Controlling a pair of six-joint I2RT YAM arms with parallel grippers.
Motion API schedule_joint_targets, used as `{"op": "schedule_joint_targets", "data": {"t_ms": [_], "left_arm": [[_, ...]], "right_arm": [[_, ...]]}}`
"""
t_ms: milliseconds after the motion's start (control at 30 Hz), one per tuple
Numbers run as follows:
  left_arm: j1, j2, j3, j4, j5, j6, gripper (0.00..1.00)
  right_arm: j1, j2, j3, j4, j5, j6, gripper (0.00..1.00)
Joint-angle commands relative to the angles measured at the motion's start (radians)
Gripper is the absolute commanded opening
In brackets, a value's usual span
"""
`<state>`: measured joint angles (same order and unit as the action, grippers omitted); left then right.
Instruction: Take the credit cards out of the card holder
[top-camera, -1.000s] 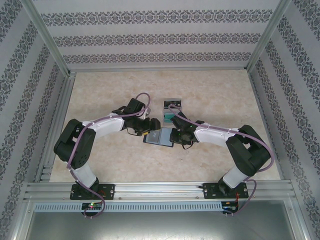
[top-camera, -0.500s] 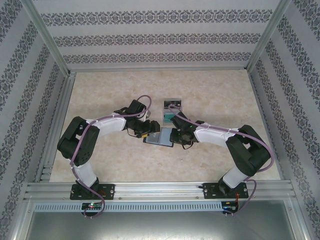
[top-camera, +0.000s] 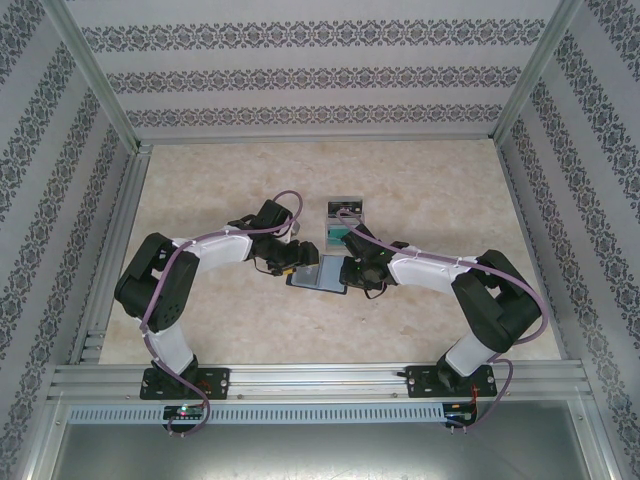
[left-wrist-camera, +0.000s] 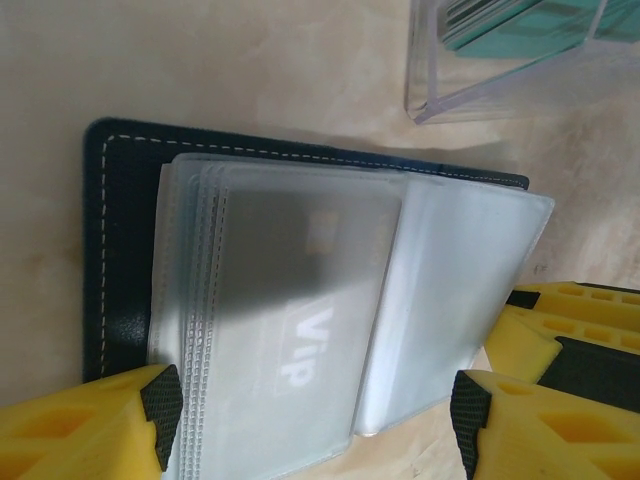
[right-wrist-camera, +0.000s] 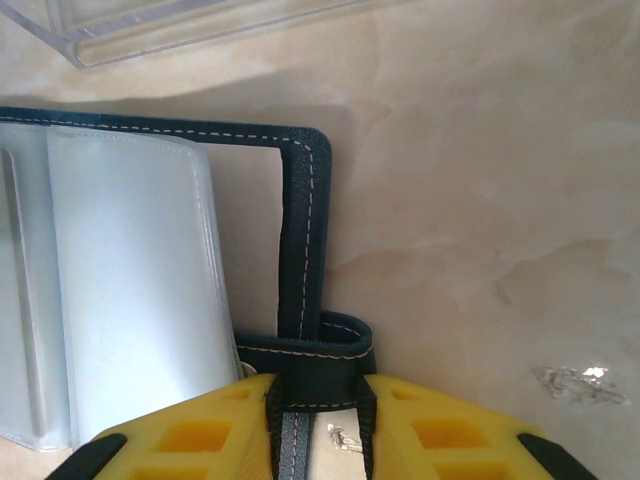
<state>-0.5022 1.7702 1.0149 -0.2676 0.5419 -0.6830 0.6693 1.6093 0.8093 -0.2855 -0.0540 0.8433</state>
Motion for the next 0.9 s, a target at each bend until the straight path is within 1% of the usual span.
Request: {"op": "schedule_joint_targets", "data": {"t_ms": [0,333,500,667,767,867], "left_arm": [[-0.004,0.017,0.005,-0.028,0.015,0.023,0.73],[-0.038,0.034,0.015,0.023,0.085,0.022,0.73],[-0.043,0.04,0.012,0.043,0.108,0.015,0.78],[-0.044,0.041,0.013,0.054,0.119,0.013,0.87],[-0.044,0.04,0.014,0.052,0.117,0.015,0.87],[-0.044,0.028,0.027,0.008,0.075,0.033,0.87]], "right_arm": [[-0.001,0.031,-0.03,-0.017,-0.026,0.017,0.3],[0.0,0.035,-0.029,-0.017,-0.026,0.018,0.3],[0.003,0.04,-0.027,-0.017,-0.027,0.019,0.3],[0.003,0.04,-0.029,-0.016,-0.026,0.019,0.3],[0.003,0.04,-0.03,-0.016,-0.026,0.02,0.3],[0.003,0.04,-0.03,-0.016,-0.026,0.021,0.3]]}}
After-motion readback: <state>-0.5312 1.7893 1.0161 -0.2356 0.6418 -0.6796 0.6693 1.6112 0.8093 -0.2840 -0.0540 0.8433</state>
